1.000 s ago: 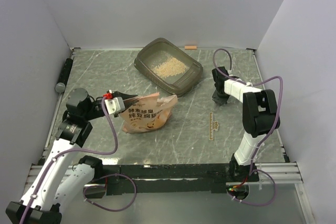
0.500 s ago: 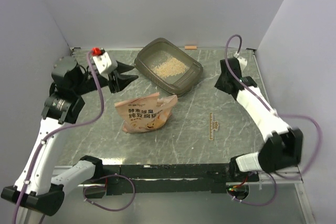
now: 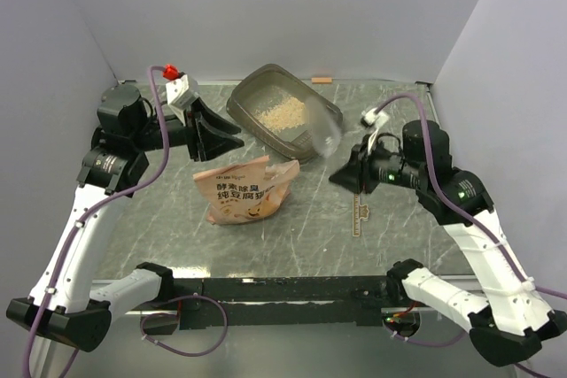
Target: Fill the litter box with clean litter
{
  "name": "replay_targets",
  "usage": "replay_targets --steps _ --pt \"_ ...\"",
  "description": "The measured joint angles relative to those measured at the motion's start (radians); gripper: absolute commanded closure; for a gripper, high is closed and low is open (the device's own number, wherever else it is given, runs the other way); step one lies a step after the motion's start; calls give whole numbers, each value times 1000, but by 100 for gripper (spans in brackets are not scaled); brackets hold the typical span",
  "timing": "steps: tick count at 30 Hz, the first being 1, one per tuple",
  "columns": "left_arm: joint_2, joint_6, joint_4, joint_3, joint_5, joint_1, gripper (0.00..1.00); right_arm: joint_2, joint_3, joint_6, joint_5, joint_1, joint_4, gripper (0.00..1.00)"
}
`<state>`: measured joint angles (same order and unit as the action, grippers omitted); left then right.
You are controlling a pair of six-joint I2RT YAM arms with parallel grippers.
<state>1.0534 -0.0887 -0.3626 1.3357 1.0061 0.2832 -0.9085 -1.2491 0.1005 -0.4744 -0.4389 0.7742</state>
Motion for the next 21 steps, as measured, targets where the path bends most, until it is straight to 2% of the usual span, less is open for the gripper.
replay_targets --steps 4,9,21 --pt "0 -42 10 0 80 4 56 -23 -84 -100 -209 -112 135 100" --pt "0 -72 7 0 149 14 58 -75 -156 -170 -325 -235 230 100" --pt "-61 -86 -34 -108 263 27 58 -170 -188 -208 -335 -285 331 100"
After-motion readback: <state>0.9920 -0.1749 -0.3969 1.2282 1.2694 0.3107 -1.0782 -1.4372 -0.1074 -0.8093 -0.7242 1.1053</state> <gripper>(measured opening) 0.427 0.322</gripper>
